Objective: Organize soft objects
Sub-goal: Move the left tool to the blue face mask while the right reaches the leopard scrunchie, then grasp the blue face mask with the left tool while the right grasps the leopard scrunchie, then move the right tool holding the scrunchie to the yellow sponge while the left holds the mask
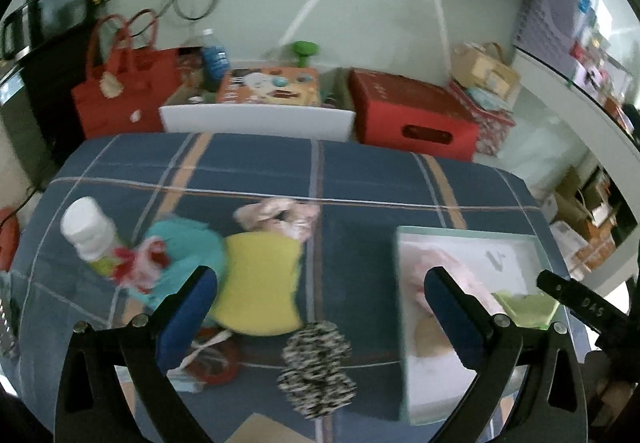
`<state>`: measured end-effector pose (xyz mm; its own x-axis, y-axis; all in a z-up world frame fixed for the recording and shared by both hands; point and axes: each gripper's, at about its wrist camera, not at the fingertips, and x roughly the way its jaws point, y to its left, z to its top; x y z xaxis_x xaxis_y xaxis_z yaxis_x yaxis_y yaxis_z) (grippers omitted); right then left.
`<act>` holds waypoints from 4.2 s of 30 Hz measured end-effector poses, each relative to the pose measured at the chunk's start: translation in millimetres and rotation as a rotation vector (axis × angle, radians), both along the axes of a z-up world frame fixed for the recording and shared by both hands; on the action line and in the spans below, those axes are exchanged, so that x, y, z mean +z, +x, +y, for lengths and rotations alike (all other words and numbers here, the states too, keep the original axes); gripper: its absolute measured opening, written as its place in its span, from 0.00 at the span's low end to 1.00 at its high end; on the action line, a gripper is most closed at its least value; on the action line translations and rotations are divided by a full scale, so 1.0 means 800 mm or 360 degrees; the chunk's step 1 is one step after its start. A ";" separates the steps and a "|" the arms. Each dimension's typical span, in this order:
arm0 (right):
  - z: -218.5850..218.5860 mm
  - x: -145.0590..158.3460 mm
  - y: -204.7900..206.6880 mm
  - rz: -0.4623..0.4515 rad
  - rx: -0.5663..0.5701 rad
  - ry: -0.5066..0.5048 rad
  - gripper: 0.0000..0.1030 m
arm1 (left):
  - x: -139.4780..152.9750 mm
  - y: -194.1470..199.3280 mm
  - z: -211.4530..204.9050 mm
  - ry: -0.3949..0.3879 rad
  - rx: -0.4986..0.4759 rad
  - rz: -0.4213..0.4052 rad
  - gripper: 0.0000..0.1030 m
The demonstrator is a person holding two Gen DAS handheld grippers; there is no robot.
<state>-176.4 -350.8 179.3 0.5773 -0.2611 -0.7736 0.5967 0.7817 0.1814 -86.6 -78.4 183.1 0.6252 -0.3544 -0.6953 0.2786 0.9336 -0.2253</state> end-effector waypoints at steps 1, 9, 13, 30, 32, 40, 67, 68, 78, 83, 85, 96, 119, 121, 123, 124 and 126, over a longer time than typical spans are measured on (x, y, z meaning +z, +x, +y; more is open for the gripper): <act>0.004 0.001 0.002 -0.0017 0.0020 0.0012 1.00 | 0.000 0.000 0.011 -0.0014 0.0026 0.0002 1.00; 0.050 0.009 0.017 -0.0077 0.0148 -0.0035 1.00 | -0.003 0.000 0.104 -0.0070 0.0284 -0.0031 1.00; 0.080 0.010 0.027 -0.0085 0.0254 -0.0035 1.00 | -0.012 0.003 0.141 -0.0095 0.0377 -0.0003 1.00; 0.233 -0.027 0.069 0.0073 0.0802 -0.0075 1.00 | -0.080 -0.001 0.208 -0.0143 0.0533 0.0283 1.00; 0.245 -0.045 0.074 0.0157 0.0843 -0.0068 1.00 | -0.089 0.000 0.207 -0.0164 0.0521 0.0313 1.00; 0.260 -0.096 0.084 0.0375 0.0898 0.0015 1.00 | -0.120 0.011 0.204 -0.0179 0.0500 0.0485 1.00; 0.278 -0.170 0.125 0.0648 0.0966 -0.0081 1.00 | -0.180 0.030 0.196 -0.0164 0.0461 0.0786 0.88; 0.278 -0.171 0.126 0.0649 0.0964 -0.0089 1.00 | -0.182 0.031 0.196 -0.0180 0.0451 0.0799 0.82; 0.277 -0.176 0.128 0.0614 0.0974 -0.0103 0.99 | -0.176 0.026 0.194 -0.0300 0.0393 0.0797 0.39; 0.285 -0.162 0.124 0.0591 0.0999 -0.0148 0.85 | -0.171 0.027 0.193 -0.0366 0.0389 0.0774 0.27; 0.289 -0.163 0.124 0.0595 0.1011 -0.0155 0.80 | -0.170 0.028 0.195 -0.0369 0.0402 0.0759 0.26; 0.308 -0.158 0.118 0.0555 0.1031 -0.0160 0.50 | -0.170 0.028 0.195 -0.0362 0.0403 0.0761 0.26; 0.284 -0.131 0.098 0.0447 0.0978 -0.0111 0.36 | -0.149 0.025 0.216 -0.0393 0.0480 0.0630 0.16; 0.282 -0.127 0.094 0.0433 0.0974 -0.0113 0.36 | -0.147 0.025 0.218 -0.0397 0.0488 0.0616 0.16; 0.281 -0.124 0.090 0.0421 0.0971 -0.0108 0.36 | -0.144 0.024 0.220 -0.0406 0.0500 0.0604 0.16; 0.280 -0.120 0.089 0.0416 0.0969 -0.0107 0.36 | -0.143 0.024 0.221 -0.0414 0.0505 0.0599 0.16; 0.278 -0.112 0.085 0.0397 0.0965 -0.0107 0.36 | -0.140 0.022 0.225 -0.0424 0.0518 0.0585 0.16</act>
